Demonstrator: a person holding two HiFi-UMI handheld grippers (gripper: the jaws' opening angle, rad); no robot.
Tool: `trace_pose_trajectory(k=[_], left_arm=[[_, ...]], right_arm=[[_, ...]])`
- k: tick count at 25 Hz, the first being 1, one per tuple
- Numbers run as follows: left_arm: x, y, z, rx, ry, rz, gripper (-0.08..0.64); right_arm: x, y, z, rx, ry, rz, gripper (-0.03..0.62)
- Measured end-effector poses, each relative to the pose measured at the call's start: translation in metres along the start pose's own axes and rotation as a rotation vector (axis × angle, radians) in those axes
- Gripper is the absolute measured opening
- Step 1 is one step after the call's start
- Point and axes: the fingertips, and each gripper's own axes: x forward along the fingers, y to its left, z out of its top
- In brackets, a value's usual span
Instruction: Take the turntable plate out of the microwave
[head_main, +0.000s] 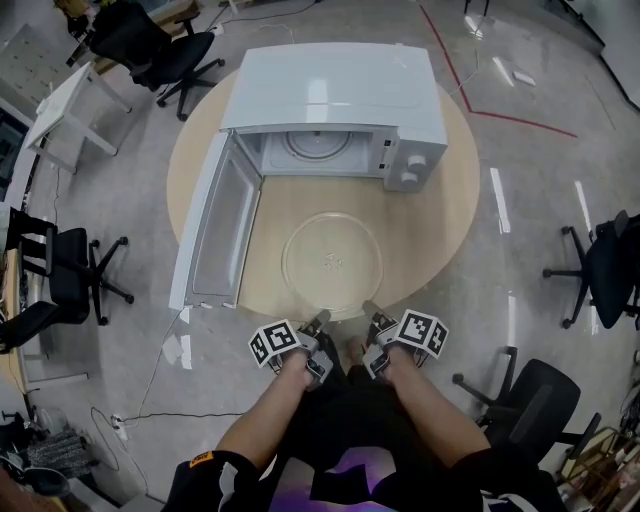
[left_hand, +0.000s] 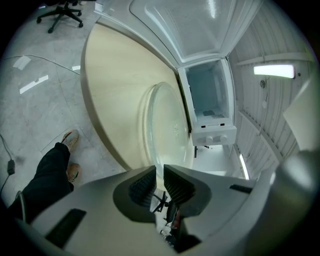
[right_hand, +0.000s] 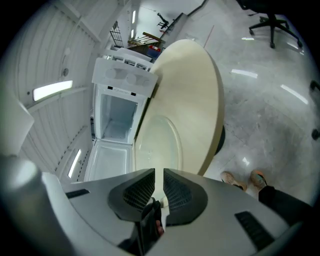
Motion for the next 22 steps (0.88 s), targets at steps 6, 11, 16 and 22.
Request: trace_pose_trajectory(k=[6,11,16,22], left_arm=[[-0.016,-0.019,-0.009,0.057,-0.011,-0.046,0.087],[-0.031,-0.049,-0.015,0.114,-0.039,-0.11,0.087],[-0.044,-0.079,-0.017,0.166,-0.071,-0.162,0.087],[-0.068,-0.104,-0.026,0.251,-0.134,-0.193,0.084]], right_arm=[[-0.01,0.024,0.009,-0.228,-0.015,0.029,0.043],[-0.025,0.039,0.013,-0.285,-0.043,0.075,0.043],[-0.043,0.06,0.013,-0.334,-0.066,0.126,0.043],[-0.07,0.085,0.006,-0.434,-0.107,0.169,0.043]])
